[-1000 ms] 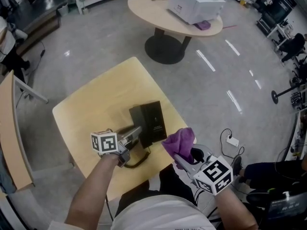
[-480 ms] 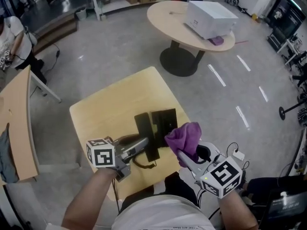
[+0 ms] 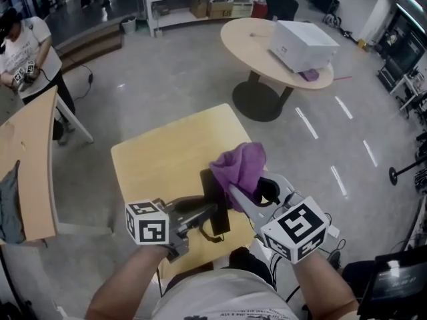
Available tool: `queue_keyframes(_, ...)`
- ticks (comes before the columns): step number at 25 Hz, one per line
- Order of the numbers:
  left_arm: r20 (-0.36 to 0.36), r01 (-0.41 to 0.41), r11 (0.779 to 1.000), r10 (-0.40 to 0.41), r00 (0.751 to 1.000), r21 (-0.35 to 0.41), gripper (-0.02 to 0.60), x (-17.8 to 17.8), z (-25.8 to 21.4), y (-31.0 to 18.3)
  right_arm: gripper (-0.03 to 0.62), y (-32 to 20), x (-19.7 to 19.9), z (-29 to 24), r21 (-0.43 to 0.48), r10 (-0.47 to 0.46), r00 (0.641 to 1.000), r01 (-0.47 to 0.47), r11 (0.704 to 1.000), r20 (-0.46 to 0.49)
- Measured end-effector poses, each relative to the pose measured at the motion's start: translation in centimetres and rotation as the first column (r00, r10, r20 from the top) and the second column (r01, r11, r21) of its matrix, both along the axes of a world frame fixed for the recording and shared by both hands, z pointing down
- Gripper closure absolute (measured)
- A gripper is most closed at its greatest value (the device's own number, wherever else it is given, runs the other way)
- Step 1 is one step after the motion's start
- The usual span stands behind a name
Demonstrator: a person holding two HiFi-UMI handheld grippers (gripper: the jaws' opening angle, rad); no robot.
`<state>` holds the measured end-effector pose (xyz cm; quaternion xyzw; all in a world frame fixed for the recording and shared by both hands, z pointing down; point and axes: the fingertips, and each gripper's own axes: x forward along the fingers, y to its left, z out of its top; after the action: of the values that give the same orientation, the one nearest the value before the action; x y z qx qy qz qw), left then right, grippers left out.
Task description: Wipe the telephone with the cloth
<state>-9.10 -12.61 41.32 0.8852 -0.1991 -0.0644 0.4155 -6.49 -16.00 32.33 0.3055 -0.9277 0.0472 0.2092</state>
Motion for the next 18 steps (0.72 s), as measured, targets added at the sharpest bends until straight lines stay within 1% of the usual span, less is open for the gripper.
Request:
queue_keyframes(3,-0.003,0.008,1.000,-0.008,1.000,0.006,0.495,0.2,-0.4,0.3,0.480,0.0,-0.6,0.8,-0.028,0.002,1.000,-0.003,1.000,-0.018)
queue_keyframes(7,-0.009,0.028,1.000,-0.028,1.000,0.014,0.495,0.1,-0.8,-0.4,0.480,1.3,-1.0,2.7,-0.060,-0.021,0.999,0.018,0.998,-0.048)
queue_keyframes(12,-0.041,0.050,0.998,-0.049,0.998,0.023,0.495,-0.6,-1.7,-1.6,0.480,3.0,-0.7,4.4,-0.089,-0.038,0.996,0.031,0.996,-0.079)
queue_keyframes(18,-0.078,0.074,0.997,-0.073,0.994,0.010,0.495,-1.1,-2.6,-3.0,0.480,4.3,0.2,6.3,-0.124,-0.034,0.994,0.021,0.992,-0.108)
